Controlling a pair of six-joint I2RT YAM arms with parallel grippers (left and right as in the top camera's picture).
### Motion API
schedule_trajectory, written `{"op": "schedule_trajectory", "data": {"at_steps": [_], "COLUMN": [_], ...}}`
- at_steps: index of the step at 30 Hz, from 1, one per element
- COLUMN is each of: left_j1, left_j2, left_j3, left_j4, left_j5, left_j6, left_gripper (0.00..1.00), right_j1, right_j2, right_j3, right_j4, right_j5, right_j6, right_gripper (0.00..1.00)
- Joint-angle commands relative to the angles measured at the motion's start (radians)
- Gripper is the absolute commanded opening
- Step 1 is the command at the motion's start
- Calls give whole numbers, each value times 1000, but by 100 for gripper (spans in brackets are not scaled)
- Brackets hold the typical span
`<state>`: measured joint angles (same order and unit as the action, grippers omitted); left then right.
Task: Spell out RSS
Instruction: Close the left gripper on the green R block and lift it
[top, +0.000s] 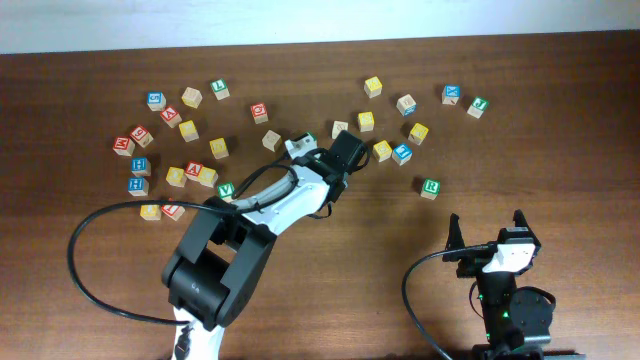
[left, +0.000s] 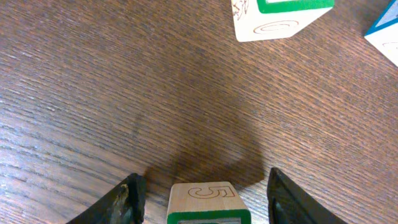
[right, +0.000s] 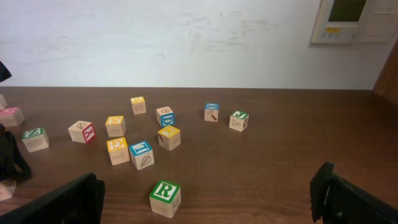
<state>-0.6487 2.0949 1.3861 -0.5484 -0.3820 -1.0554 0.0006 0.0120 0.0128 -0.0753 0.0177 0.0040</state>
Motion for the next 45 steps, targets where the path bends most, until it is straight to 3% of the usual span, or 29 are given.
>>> {"op": "schedule_trajectory", "data": {"at_steps": [1,3,7,9,18,22,26,30,38,45], "left_j1": [-3,-3,-3,-3,-3,-3,-3,-3,-3,-3], "left_j2": [37,37,37,37,37,37,37,32,-11,-108], "left_j3": [4,4,4,4,4,4,4,4,4,4], "left_j4": [-2,-2,-12,-11,-11,-10,-14,-17,-57,-249], "left_j5": [-8,-8,-8,-7,0,0,0,0,0,0], "left_j6": [79,132,138,138,137,137,137,137,138,138], "left_gripper": [60,56,54,48,49,40,40,27,29,31], "right_j1": [6,6,6,6,6,6,6,6,6,6], "right_j2": [-8,-8,-8,-8,-8,-8,-8,-8,-8,-8], "right_j3": [-7,-7,-7,-7,-7,-7,-7,-7,-7,-7], "right_j4": [-6,-6,-6,-6,-6,-6,-6,-6,-6,-6], "right_j5": [-6,-6,-6,-6,-6,-6,-6,-6,-6,-6], "right_j6": [11,11,11,11,11,11,11,11,11,11], "right_gripper": [98,98,98,98,98,98,98,98,98,98]}}
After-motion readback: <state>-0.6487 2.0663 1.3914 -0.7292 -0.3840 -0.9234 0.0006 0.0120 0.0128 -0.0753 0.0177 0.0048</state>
